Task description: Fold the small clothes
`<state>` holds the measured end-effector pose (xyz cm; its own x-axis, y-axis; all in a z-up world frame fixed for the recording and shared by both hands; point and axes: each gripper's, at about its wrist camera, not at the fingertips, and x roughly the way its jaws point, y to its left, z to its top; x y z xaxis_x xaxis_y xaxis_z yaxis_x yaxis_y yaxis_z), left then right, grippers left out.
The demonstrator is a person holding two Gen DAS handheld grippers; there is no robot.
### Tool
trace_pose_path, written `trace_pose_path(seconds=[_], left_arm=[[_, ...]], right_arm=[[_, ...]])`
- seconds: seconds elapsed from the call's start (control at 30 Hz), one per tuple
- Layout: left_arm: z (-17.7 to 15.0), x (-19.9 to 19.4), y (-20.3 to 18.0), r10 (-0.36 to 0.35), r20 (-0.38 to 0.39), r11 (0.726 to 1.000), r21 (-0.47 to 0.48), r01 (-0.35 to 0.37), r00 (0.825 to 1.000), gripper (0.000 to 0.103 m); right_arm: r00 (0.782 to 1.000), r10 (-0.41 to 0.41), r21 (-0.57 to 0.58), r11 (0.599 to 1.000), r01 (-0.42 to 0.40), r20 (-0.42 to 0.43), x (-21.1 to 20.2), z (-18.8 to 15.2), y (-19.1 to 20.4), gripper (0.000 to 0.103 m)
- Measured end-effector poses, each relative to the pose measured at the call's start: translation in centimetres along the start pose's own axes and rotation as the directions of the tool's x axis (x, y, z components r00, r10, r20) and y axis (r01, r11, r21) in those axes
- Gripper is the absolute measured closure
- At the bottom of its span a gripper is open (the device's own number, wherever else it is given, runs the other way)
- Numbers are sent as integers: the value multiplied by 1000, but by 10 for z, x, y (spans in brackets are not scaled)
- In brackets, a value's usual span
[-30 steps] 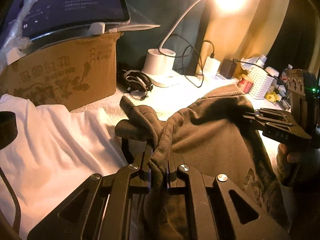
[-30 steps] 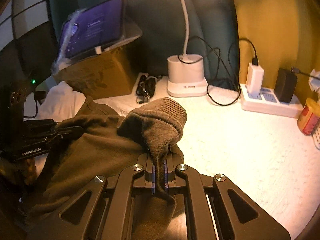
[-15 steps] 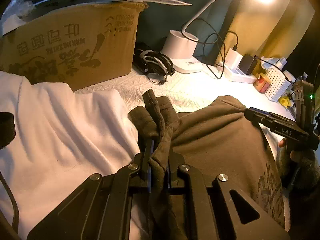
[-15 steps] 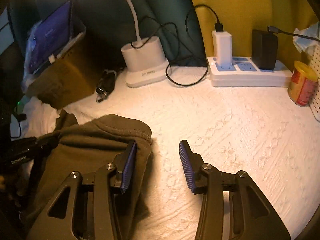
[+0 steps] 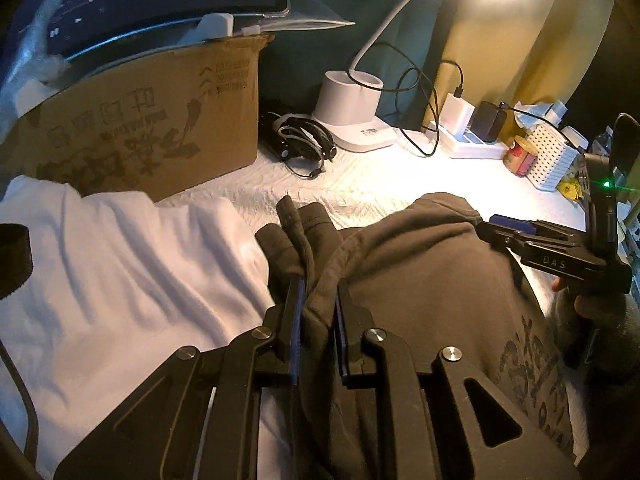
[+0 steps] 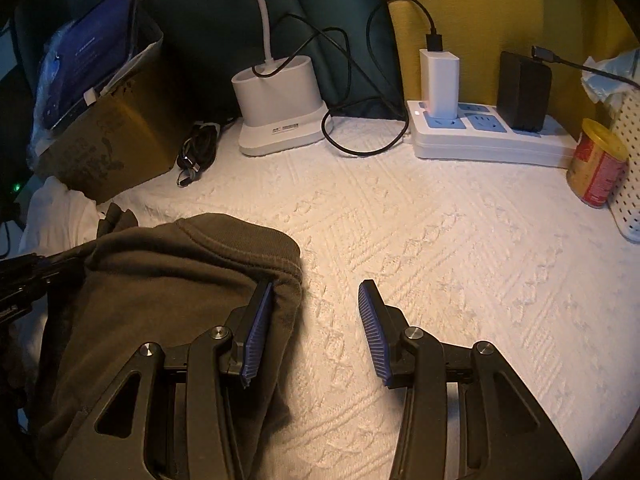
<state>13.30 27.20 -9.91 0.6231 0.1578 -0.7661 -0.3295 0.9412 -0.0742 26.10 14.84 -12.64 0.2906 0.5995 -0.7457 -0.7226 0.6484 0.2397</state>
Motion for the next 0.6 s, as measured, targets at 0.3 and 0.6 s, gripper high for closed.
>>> trace_pose_path(seconds=[0.3,0.6], left_arm=[[-17,-19,-8,-34,3,999,-27,34,999,46],[-34,-30,-24,-75,-7,997,-8,75,997,46]], right_arm=[[1000,-14,-6,1000,14,19,-21,-8,8,53],[1000,-7,-27,1000,7,19,-43,-25,23,44]])
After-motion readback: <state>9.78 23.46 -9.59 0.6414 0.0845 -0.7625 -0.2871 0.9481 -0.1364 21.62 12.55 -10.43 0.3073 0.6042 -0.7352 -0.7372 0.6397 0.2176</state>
